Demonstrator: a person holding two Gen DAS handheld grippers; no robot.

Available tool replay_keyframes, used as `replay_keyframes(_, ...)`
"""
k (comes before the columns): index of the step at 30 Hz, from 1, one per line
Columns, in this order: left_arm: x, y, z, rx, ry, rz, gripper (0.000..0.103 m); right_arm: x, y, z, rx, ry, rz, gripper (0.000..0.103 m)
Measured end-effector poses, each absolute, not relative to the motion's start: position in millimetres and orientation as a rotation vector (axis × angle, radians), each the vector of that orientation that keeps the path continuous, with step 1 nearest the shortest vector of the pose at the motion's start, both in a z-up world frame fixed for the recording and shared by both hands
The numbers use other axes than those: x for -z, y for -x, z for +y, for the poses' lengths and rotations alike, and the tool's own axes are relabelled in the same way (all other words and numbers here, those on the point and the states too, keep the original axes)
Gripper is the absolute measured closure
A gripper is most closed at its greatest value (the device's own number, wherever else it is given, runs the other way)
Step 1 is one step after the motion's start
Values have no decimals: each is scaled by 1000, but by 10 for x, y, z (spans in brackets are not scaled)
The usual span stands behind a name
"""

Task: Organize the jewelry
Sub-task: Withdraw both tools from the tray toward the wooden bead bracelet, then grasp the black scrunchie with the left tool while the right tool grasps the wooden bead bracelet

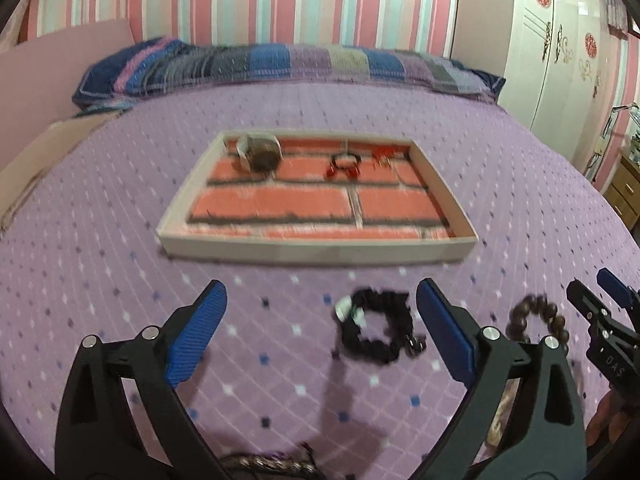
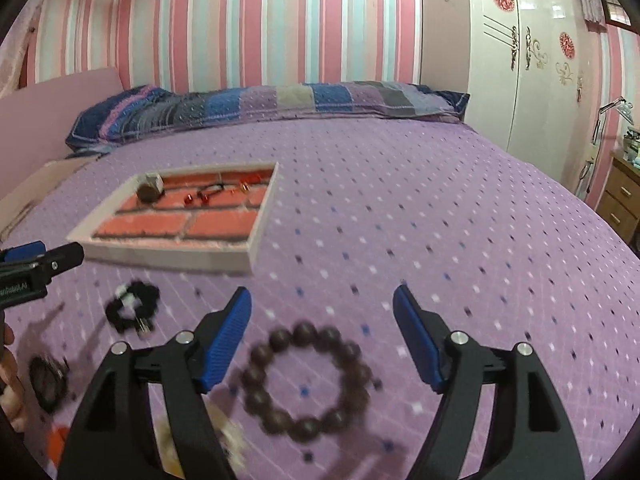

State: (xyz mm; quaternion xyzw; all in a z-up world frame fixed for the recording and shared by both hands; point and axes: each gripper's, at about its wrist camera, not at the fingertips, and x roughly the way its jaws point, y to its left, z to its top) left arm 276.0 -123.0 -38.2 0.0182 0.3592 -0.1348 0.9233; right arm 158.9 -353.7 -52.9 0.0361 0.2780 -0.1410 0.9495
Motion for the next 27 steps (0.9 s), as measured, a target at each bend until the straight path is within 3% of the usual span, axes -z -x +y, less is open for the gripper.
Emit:
replay_keyframes(17,741,-2723,-1335,267,-65,822,5,872,-1504,-3829,320,-93,669,31)
replay_keyframes(21,815,-2758,-1348,277,-69,842,12,964,-1551,-3838,316,-93,705,32)
replay_keyframes(24,914,-2824,-1354,294,-59,887,20,1016,-1607,-3839,310,-87,737,39)
replay_keyframes(27,976,-2891,-1319,312,-24,923,22,1062,-1645,-3858,306,-98,763,44)
